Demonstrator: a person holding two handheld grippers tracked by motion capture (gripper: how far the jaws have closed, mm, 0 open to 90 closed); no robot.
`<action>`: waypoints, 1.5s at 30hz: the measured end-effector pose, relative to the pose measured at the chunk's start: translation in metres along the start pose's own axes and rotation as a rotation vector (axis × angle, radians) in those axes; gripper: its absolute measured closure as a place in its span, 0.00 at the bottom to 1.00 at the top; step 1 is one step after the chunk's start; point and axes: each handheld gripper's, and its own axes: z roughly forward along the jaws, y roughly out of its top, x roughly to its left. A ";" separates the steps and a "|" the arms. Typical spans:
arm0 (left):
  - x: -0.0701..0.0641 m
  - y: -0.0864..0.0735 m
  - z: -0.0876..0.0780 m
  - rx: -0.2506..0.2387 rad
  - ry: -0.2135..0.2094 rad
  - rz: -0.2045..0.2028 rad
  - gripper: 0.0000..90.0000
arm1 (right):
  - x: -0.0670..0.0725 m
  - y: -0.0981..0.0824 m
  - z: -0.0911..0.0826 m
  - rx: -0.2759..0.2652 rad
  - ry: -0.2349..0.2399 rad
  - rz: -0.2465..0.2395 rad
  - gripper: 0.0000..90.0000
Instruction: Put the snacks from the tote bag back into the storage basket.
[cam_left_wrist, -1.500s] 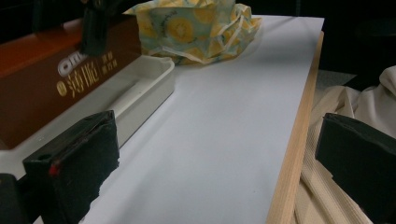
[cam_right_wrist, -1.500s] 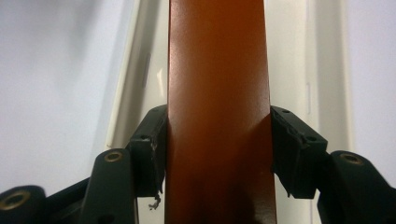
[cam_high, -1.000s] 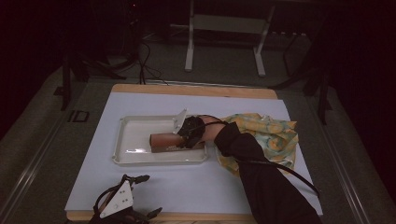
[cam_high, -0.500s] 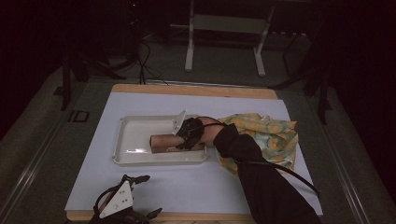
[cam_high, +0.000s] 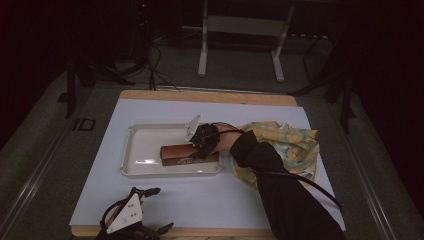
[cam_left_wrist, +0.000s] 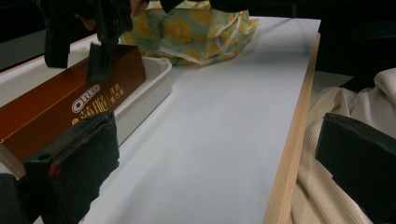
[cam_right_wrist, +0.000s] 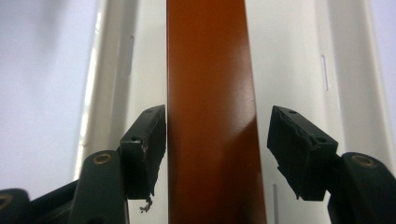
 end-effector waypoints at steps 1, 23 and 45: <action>0.000 0.000 0.000 0.000 0.000 -0.001 0.00 | 0.000 0.000 -0.003 -0.001 -0.001 0.003 0.41; 0.000 0.000 0.001 0.007 0.008 -0.001 0.00 | 0.009 -0.005 -0.059 -0.044 -0.037 0.079 0.32; 0.001 0.000 0.002 0.006 0.010 -0.007 0.00 | 0.013 -0.056 -0.116 -0.135 -0.174 0.264 0.15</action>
